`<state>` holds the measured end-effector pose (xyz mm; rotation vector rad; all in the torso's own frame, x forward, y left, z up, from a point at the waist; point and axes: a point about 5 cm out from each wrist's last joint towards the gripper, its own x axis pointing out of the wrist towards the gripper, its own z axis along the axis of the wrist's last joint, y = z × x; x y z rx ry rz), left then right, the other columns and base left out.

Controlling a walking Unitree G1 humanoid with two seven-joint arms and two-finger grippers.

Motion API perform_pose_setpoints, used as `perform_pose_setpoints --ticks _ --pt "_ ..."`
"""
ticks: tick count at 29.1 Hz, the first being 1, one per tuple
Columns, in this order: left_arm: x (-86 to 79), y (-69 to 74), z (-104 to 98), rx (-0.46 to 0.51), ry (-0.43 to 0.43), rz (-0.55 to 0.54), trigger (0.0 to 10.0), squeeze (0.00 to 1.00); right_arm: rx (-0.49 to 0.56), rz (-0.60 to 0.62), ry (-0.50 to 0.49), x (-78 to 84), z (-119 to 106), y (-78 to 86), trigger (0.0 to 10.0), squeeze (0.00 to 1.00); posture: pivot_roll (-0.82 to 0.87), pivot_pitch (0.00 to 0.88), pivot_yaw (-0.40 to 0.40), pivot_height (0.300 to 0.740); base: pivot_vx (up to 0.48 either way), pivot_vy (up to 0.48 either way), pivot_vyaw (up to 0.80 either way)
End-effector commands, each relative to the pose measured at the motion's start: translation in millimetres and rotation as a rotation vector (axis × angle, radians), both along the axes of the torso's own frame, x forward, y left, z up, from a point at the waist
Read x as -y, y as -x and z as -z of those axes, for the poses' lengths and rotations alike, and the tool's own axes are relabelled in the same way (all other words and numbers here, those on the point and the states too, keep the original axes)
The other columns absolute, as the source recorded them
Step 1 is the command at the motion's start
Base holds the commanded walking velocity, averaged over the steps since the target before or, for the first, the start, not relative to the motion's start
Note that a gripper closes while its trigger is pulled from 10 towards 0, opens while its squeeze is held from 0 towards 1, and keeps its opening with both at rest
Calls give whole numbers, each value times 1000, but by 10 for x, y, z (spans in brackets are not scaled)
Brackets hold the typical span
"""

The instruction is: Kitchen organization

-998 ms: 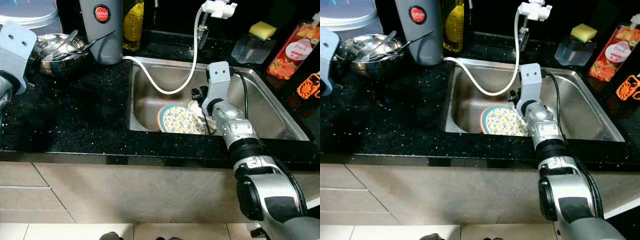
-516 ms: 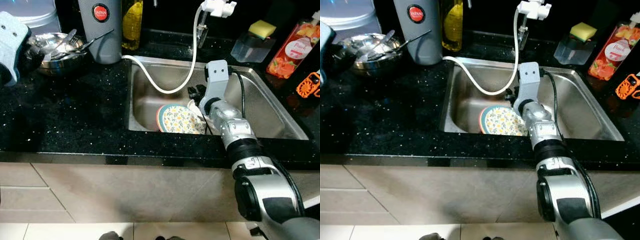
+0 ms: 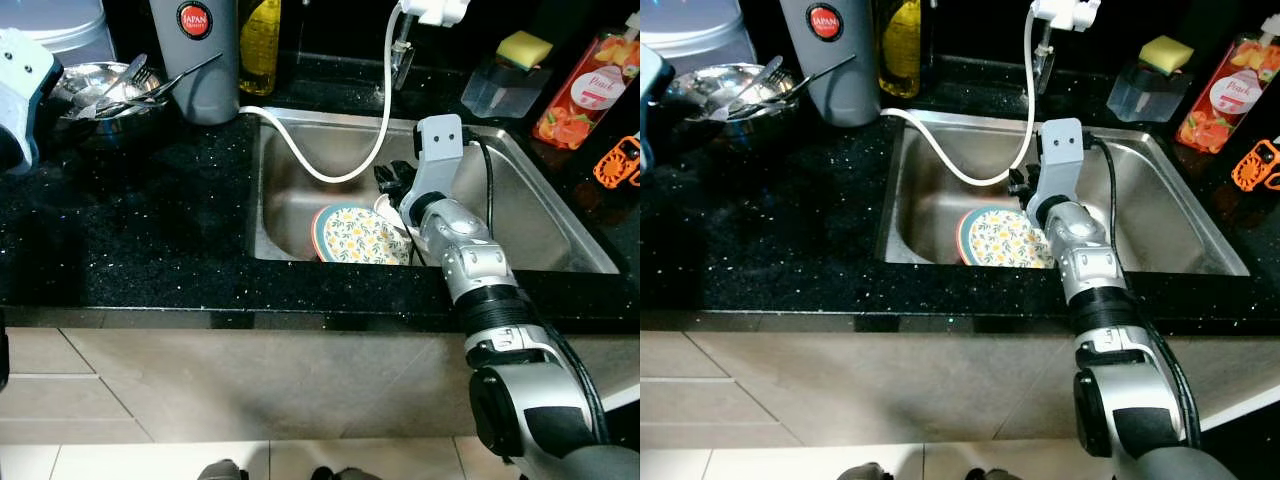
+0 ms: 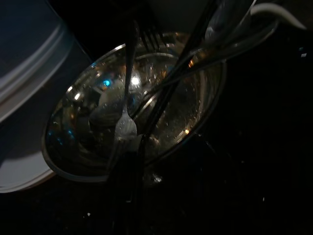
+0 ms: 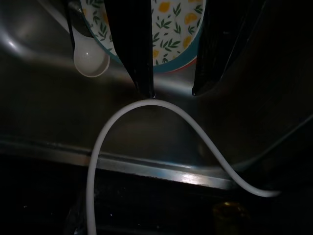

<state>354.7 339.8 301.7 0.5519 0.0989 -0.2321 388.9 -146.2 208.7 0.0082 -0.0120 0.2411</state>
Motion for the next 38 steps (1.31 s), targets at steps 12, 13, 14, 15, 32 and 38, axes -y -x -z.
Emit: perform_pose_setpoints --ticks 12,13,14,15,32,38 --pt "60 -43 47 -120 -267 61 10000 0 2 7 -264 276 -15 261 10000 0 165 135 -44 740 0 0 0" --pt "60 -43 47 -120 -267 61 10000 0 2 7 -264 276 -15 261 10000 0 165 135 -44 740 0 0 0" --pt "66 -43 40 -140 -272 76 10000 0 0 13 -264 279 -9 269 10000 0 165 135 -44 740 0 0 0" --pt "68 -40 29 -159 -272 91 10000 0 0 15 -263 271 -6 279 10000 0 165 132 -35 740 0 0 0" --pt "-103 68 -110 -193 -203 66 0 0 -8 10 -272 214 -43 331 10000 0 181 115 -39 740 0 0 0" --pt "-101 82 -161 -172 -179 89 0 0 -10 3 -264 192 -65 318 10000 0 184 105 -51 740 0 0 0"
